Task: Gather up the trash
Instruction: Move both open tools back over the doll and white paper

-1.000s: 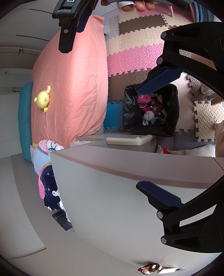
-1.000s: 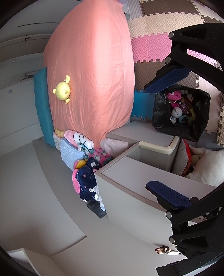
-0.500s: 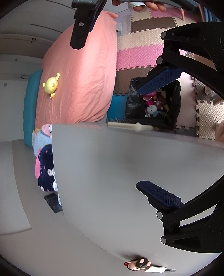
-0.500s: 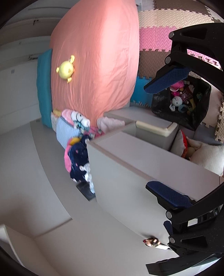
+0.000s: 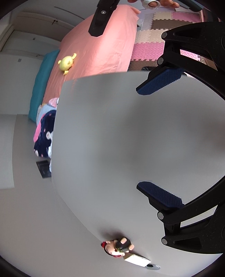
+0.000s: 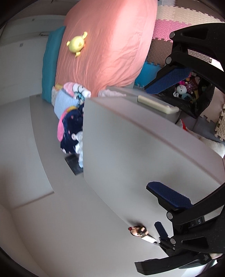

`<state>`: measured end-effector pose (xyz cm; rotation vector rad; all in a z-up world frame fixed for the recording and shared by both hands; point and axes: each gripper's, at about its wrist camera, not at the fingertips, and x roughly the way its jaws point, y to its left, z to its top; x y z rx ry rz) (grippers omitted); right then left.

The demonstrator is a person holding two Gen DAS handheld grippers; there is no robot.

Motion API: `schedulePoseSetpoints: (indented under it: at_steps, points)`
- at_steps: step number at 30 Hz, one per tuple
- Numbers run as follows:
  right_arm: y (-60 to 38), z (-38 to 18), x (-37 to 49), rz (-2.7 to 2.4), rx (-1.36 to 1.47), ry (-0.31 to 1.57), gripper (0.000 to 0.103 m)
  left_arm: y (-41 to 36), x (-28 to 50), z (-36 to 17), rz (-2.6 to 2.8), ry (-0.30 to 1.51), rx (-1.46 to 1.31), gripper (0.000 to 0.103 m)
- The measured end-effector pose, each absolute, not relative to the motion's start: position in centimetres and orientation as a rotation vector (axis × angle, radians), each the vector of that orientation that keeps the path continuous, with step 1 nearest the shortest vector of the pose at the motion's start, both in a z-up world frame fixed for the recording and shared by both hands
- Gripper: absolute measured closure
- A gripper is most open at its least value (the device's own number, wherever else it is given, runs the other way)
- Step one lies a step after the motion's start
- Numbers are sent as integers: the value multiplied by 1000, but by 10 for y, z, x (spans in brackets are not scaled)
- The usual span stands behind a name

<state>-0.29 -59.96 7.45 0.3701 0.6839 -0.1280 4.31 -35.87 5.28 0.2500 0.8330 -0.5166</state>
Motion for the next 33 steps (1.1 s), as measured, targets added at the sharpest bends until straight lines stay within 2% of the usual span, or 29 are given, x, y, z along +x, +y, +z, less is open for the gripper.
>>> schedulePoseSetpoints:
  at_steps: [17, 33]
  points:
    - [-501, 70, 54, 17, 309, 744, 2, -220, 98, 57, -310, 823, 164, 6]
    - [-415, 55, 94, 133, 284, 808, 2, -105, 159, 36, -128, 854, 157, 6]
